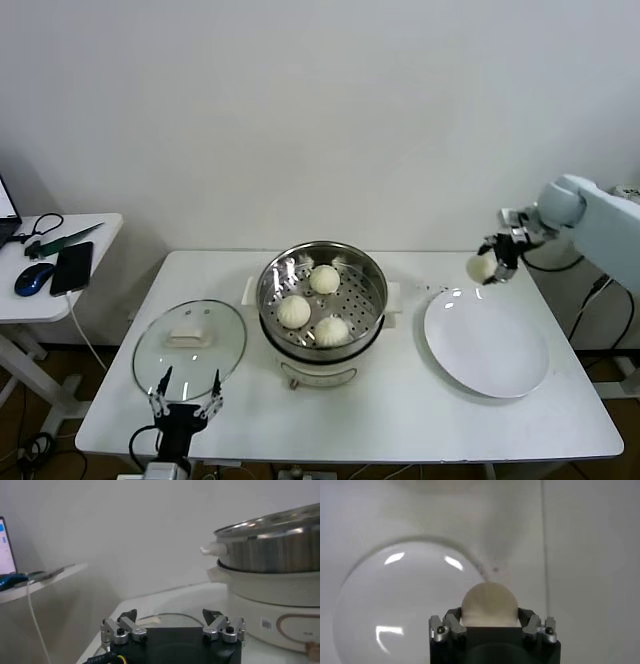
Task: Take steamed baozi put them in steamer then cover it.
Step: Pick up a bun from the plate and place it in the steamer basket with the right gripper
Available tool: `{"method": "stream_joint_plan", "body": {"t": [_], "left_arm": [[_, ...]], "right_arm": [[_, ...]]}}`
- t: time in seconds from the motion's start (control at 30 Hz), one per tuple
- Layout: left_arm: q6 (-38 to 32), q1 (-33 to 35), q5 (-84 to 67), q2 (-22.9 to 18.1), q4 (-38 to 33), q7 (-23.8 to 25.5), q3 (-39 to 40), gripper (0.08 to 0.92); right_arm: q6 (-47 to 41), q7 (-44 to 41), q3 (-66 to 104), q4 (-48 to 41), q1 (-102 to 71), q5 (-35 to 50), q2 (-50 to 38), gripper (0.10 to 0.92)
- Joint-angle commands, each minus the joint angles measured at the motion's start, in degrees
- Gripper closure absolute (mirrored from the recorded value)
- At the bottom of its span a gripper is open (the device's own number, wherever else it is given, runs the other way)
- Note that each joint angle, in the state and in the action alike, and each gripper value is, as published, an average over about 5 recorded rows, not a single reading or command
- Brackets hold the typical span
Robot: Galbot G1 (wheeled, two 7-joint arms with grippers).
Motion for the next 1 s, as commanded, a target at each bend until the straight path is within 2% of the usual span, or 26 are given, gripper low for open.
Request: {"method": "stream_joint_plan", "body": {"t": [0.03,0.23,0.43,0.73,1.0], "left_arm": [[-0.31,-0.53,0.54,-0.43,-0.83,-0.68,3.15,0.177],[-0.90,-0.89,0.88,-0.53,-0.56,-1.41,5.20,0.177],[-1.13,-1.03,0.02,-0.23,-0.74,-1.60,5.37,0.177],[-1.64,-0.74,-0.90,0.36,-0.44,-1.14,4.30,0.177],[-1.68,-1.14,-1.21,0.46,-0.12,-1.08,3.94,0.177]], "right_arm": [[-7.44,3.20,-22.64,10.16,23.38,26.62,9.43,0.298],[-10.82,6.71,-25.69,14.18,25.04,34.32,15.41,0.296],[-13.11,9.96,-27.93,17.30,23.81,38.18,18.82,0.296],[-14.12,11.77,-30.11,19.42,21.15,37.58,22.59,0.288],[-14.33,12.60,-30.61,17.71,17.42,34.18,25.11,0.287]]}}
